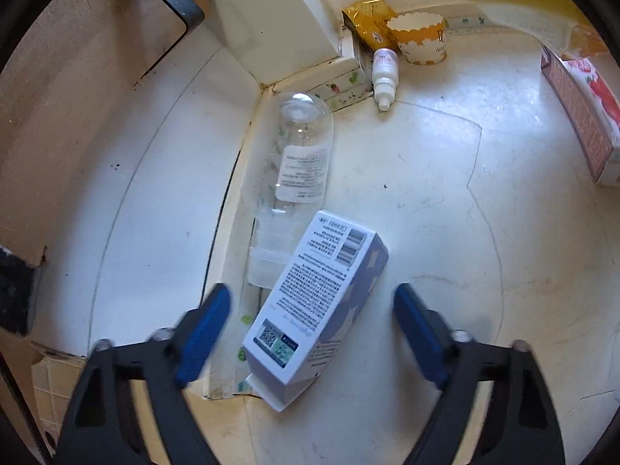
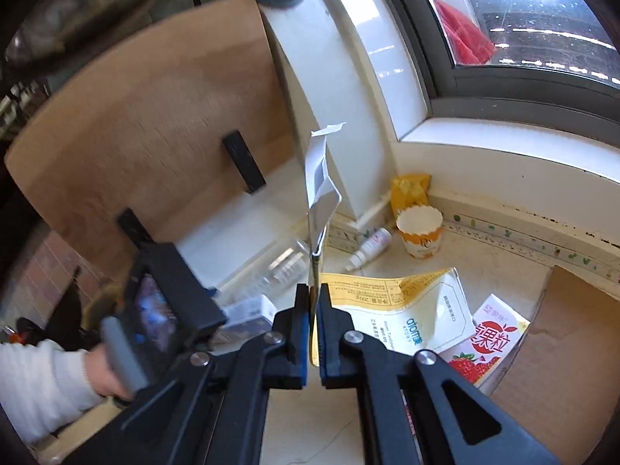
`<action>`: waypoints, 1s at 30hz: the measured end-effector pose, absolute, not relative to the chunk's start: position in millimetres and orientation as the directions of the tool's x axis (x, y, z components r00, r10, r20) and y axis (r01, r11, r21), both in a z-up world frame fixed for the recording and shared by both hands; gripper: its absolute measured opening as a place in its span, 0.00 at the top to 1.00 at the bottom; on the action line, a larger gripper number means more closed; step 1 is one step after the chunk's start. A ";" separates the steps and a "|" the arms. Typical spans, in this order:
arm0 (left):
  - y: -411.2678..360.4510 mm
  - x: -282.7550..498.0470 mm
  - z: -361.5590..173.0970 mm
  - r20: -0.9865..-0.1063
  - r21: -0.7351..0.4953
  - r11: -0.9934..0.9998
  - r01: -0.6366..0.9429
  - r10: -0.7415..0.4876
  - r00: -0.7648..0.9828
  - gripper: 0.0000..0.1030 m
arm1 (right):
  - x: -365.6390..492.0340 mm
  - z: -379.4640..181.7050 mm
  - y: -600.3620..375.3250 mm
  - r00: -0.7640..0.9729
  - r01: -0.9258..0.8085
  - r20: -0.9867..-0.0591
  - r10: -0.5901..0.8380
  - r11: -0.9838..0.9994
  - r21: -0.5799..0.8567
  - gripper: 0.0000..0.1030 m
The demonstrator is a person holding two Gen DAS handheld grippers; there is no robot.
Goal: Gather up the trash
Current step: 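Grasp the white medicine box with the left tool while the right tool grasps the yellow leaflet, then carry the medicine box and leaflet over the bin and open both tools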
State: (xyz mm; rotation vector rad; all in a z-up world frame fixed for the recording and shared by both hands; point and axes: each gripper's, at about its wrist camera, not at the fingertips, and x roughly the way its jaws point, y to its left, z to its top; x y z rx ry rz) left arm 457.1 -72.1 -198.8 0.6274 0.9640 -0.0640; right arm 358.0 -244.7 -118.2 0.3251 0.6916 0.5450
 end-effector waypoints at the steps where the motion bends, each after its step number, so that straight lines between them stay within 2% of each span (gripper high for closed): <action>1: -72.0 459.7 -200.3 -0.791 0.458 0.828 0.324 0.212 0.575 0.46 | 354.4 -114.5 -247.3 0.643 -0.368 -0.495 0.584 0.802 0.470 0.97; 4: -73.0 454.2 -199.8 -0.777 0.469 0.828 0.306 0.222 0.589 0.57 | 346.2 -103.1 -253.9 0.653 -0.379 -0.449 0.610 0.776 0.505 0.97; 7: -72.1 444.6 -195.5 -0.783 0.440 0.849 0.292 0.203 0.588 0.61 | 338.4 -92.6 -258.6 0.664 -0.386 -0.415 0.622 0.761 0.522 0.97; 16: -68.2 375.2 -147.8 -0.767 0.319 0.916 0.243 0.099 0.634 0.63 | 294.8 -63.1 -261.8 0.683 -0.378 -0.377 0.625 0.745 0.549 0.97; 23: -47.8 289.5 -102.8 -0.775 0.169 0.951 0.259 -0.034 0.632 0.63 | 230.8 -45.4 -234.7 0.680 -0.368 -0.401 0.613 0.759 0.537 0.97; 30: -19.2 190.3 -77.3 -0.763 0.099 0.942 0.320 -0.135 0.632 0.63 | 132.7 -31.2 -173.6 0.681 -0.340 -0.459 0.571 0.801 0.492 0.97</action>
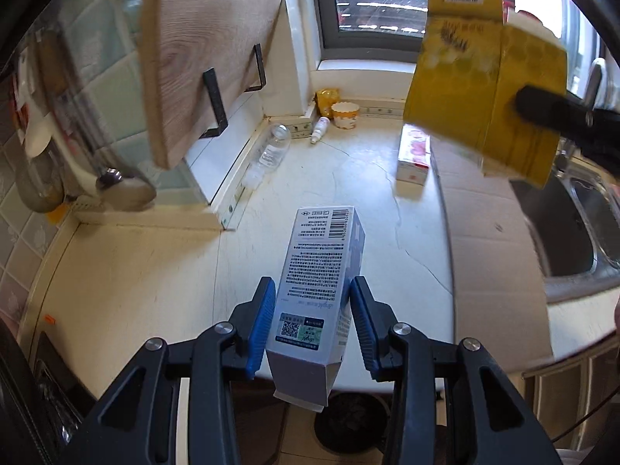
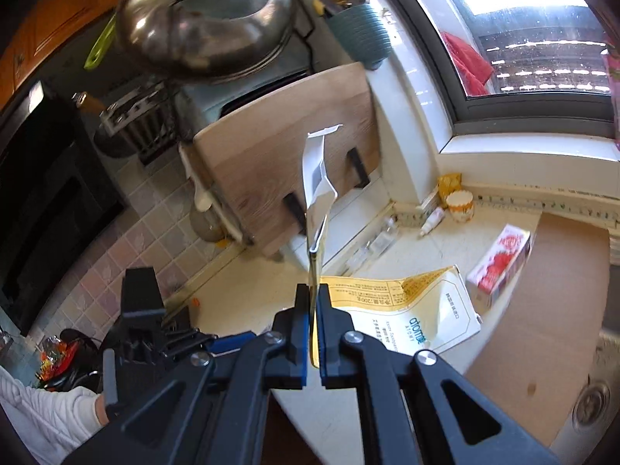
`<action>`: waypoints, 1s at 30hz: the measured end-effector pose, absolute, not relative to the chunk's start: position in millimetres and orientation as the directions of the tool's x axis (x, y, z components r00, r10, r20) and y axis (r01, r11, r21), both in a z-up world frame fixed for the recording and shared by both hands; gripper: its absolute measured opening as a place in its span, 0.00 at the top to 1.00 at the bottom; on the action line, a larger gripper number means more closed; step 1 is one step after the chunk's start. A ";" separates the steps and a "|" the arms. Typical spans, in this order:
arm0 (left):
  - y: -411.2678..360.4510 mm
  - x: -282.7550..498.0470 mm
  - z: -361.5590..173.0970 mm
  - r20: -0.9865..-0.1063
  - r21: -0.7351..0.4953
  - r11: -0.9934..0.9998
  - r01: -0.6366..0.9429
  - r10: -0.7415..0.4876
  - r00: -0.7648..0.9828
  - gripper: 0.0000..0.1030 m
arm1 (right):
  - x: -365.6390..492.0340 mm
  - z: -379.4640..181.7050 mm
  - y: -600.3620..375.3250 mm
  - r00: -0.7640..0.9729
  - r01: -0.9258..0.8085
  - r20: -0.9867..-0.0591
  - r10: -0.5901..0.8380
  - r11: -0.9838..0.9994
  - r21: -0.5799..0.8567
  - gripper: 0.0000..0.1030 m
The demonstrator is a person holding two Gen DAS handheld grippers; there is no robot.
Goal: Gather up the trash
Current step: 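Carry the medicine box and leaflet over the bin and open both tools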
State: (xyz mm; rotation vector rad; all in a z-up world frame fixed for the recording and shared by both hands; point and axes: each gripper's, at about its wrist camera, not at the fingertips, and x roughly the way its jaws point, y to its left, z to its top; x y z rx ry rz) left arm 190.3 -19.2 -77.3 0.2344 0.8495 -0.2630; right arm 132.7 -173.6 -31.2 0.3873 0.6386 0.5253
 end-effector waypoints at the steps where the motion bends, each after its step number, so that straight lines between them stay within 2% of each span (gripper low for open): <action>1: -13.9 176.3 -76.2 -0.761 0.092 0.941 0.326 -0.145 0.632 0.63 | 117.0 -30.1 -164.2 0.684 -0.332 -0.466 0.562 0.808 0.487 0.97; 9: 36.5 72.5 -86.2 -0.768 0.037 0.922 0.386 -0.221 0.601 0.63 | -1.5 -37.5 -71.5 0.649 -0.289 -0.573 0.500 0.859 0.423 0.97; 17: 49.3 28.5 -147.1 -0.850 -0.025 0.897 0.441 -0.251 0.463 0.63 | -49.1 -95.1 -32.8 0.508 -0.207 -0.745 0.432 0.901 0.382 0.97; 23: 42.4 24.0 -224.1 -0.918 -0.062 0.905 0.420 -0.217 0.332 0.63 | -50.8 -184.4 -46.6 0.363 -0.068 -0.819 0.443 0.890 0.451 0.97; 30: 31.4 32.5 -350.7 -0.966 -0.080 0.922 0.380 -0.166 0.200 0.63 | -49.9 -342.4 -65.0 0.227 0.123 -0.879 0.419 0.883 0.453 0.97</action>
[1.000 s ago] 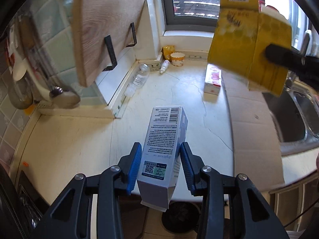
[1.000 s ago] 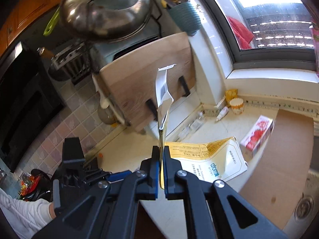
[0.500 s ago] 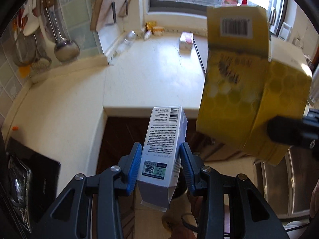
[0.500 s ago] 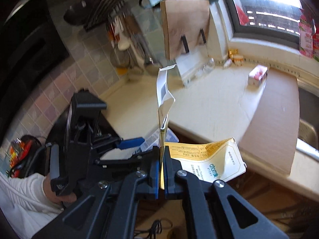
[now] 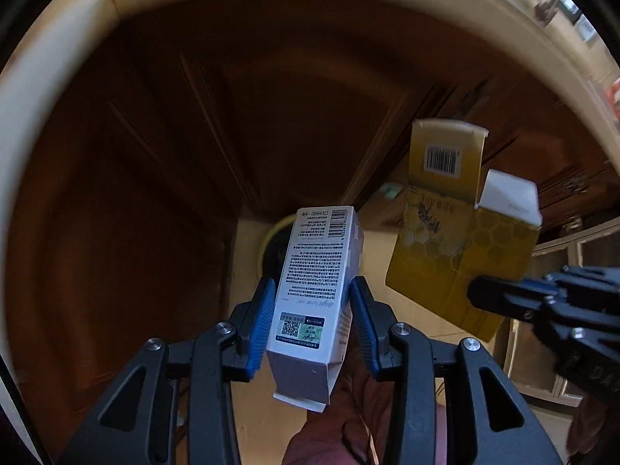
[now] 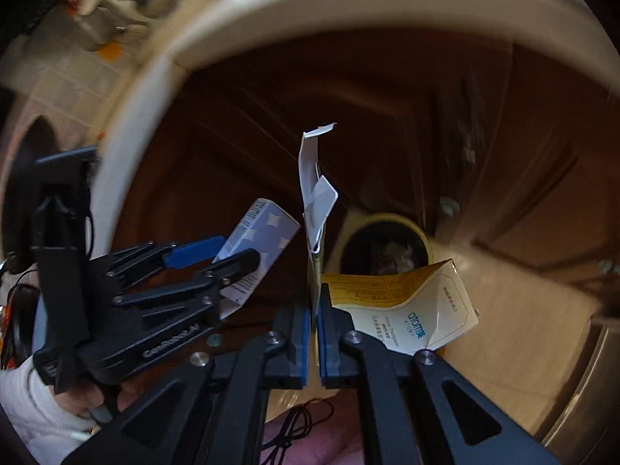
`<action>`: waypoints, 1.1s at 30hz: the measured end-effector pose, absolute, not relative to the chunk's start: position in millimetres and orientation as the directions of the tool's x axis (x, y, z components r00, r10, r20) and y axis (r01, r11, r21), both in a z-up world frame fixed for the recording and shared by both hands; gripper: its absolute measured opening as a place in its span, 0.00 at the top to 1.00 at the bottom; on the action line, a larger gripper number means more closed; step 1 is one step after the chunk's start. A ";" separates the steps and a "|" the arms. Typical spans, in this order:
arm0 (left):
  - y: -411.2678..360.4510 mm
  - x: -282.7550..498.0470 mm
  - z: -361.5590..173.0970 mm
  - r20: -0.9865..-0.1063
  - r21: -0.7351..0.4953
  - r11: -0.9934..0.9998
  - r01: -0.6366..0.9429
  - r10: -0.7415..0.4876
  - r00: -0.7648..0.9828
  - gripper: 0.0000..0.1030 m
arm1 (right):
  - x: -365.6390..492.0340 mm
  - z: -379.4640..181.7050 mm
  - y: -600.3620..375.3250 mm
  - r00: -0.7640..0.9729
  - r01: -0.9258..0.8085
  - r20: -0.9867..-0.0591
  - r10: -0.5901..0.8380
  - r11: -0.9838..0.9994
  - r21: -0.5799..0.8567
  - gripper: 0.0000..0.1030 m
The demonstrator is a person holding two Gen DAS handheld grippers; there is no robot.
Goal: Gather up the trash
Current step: 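Carry the medicine box and leaflet over the bin and open both tools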
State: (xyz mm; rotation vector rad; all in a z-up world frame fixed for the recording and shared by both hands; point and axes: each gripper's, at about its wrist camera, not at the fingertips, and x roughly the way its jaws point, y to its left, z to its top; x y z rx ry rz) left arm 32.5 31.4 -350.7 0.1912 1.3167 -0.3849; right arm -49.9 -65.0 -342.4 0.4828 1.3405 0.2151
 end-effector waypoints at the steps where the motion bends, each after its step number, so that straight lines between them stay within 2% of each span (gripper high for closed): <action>1: 30.8 34.7 -367.5 -0.967 -0.072 0.924 0.375 -0.156 0.199 0.63 | -49.2 -361.5 -66.0 0.216 0.134 -0.885 0.413 0.885 0.446 0.97; 6: 40.7 57.5 -443.5 -0.983 -0.103 0.952 0.288 -0.141 0.117 0.63 | -37.3 -448.5 -69.9 0.135 0.216 -0.909 0.394 0.884 0.415 0.97; 13: 45.1 74.7 -488.3 -0.987 -0.124 0.957 0.262 -0.146 0.068 0.60 | -11.1 -499.5 -69.2 0.103 0.268 -0.908 0.407 0.867 0.419 0.95; 14: 44.9 73.9 -491.3 -0.987 -0.131 0.957 0.260 -0.152 0.060 0.58 | -7.9 -502.3 -70.6 0.103 0.280 -0.907 0.409 0.863 0.421 0.94; 16: 51.1 79.2 -495.8 -0.986 -0.143 0.959 0.246 -0.159 0.044 0.38 | -1.3 -507.4 -69.3 0.089 0.302 -0.900 0.427 0.849 0.433 0.93; 17: 53.4 80.1 -495.5 -0.986 -0.144 0.961 0.234 -0.159 0.046 0.34 | 1.4 -509.6 -69.4 0.082 0.314 -0.896 0.436 0.842 0.439 0.89; 18: 54.3 82.6 -494.3 -0.986 -0.144 0.963 0.227 -0.159 0.050 0.31 | 2.9 -510.5 -68.5 0.078 0.319 -0.897 0.435 0.842 0.436 0.80; 20: 59.8 83.1 -492.1 -0.988 -0.133 0.969 0.209 -0.147 0.054 0.31 | 1.8 -509.3 -67.4 0.078 0.319 -0.902 0.424 0.847 0.425 0.68; 21: 60.0 80.8 -491.3 -0.988 -0.130 0.970 0.204 -0.143 0.051 0.31 | 1.8 -507.6 -66.7 0.081 0.315 -0.905 0.418 0.851 0.421 0.66; 29: 83.6 76.4 -488.8 -0.992 -0.107 0.979 0.172 -0.117 0.051 0.31 | -5.9 -492.9 -61.6 0.070 0.269 -0.915 0.397 0.876 0.401 0.66; 33: 91.2 71.4 -466.3 -0.991 -0.107 0.981 0.160 -0.119 0.067 0.31 | -9.8 -478.8 -60.5 0.060 0.268 -0.918 0.393 0.879 0.394 0.66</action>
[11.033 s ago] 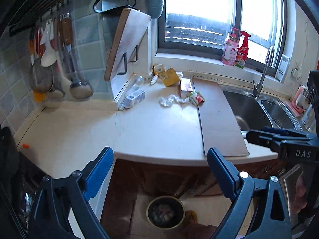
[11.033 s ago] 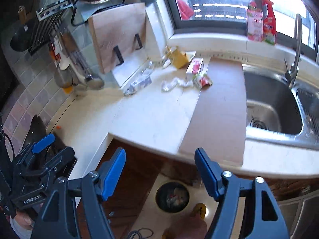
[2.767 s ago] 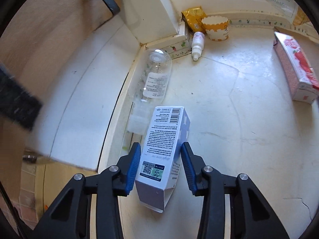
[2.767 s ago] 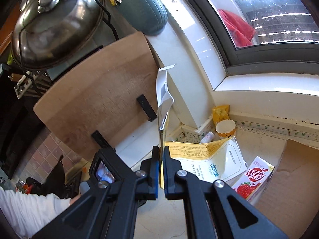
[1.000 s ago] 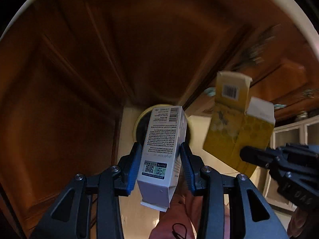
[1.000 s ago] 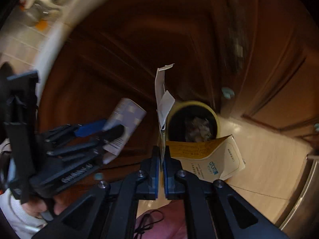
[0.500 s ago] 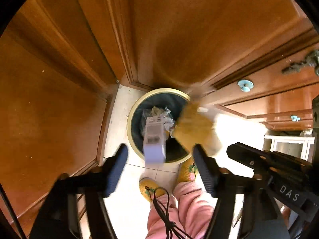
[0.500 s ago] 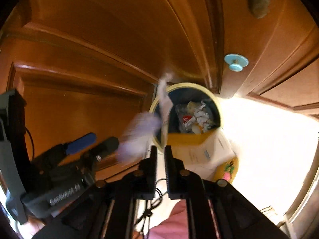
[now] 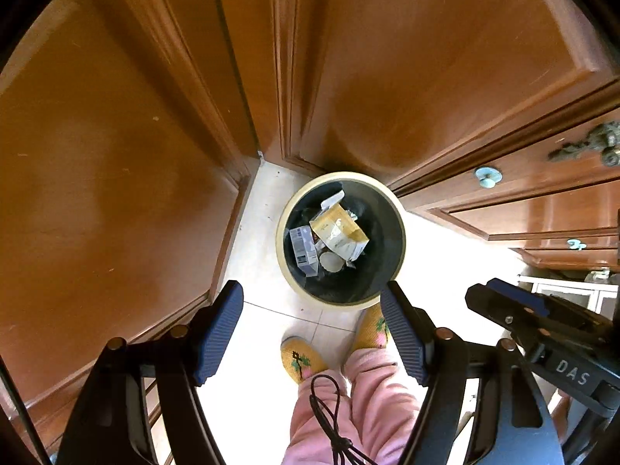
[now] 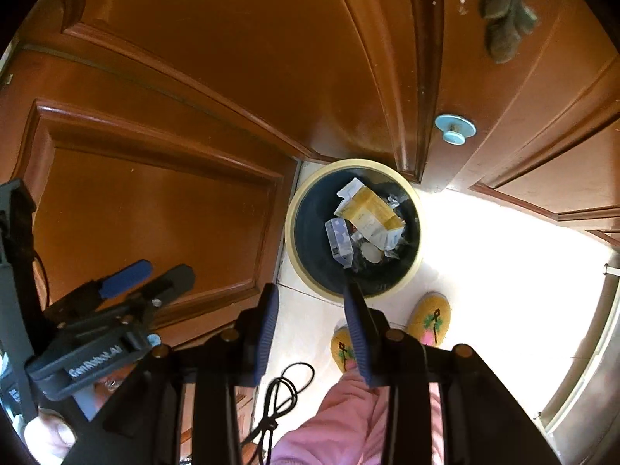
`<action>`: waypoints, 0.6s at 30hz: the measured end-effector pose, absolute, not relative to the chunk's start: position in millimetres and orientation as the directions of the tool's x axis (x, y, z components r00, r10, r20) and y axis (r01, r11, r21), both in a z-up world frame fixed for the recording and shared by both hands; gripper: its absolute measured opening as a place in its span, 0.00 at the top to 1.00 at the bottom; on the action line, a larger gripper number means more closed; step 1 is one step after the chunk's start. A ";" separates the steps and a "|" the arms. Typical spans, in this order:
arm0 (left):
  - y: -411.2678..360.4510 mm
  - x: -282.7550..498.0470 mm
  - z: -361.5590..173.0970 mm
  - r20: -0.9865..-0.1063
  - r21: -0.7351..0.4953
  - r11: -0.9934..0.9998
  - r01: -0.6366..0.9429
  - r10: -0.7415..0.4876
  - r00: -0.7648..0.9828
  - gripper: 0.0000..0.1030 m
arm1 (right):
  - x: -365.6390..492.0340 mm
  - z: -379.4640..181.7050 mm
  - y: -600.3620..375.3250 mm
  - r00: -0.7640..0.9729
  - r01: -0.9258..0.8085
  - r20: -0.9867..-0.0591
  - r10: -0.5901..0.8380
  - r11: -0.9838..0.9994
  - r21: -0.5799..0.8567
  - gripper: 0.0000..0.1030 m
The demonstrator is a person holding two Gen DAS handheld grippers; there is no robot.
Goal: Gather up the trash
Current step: 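Carry the medicine box and leaflet over the bin and open both tools, then raise both tools back toward the counter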
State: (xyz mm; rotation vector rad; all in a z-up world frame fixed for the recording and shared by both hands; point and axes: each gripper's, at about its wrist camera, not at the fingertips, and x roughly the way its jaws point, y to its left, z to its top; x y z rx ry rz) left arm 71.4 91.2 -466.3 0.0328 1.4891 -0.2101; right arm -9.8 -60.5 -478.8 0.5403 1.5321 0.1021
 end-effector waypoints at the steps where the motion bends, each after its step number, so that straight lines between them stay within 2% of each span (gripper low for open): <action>1: 90.0 69.9 -459.5 -0.989 -0.112 0.981 0.156 -0.124 0.074 0.31 | -8.6 -470.6 -59.0 0.061 0.268 -0.917 0.394 0.878 0.396 0.66; 10: 80.4 56.1 -345.1 -0.966 -0.133 0.965 0.226 -0.177 0.187 0.31 | -15.8 -363.7 -56.4 0.171 0.194 -0.902 0.397 0.883 0.426 0.66; 18: 76.2 59.4 -221.2 -0.899 -0.125 0.943 0.308 -0.239 0.368 0.30 | -22.0 -249.5 -58.6 0.323 0.139 -0.873 0.365 0.894 0.425 0.66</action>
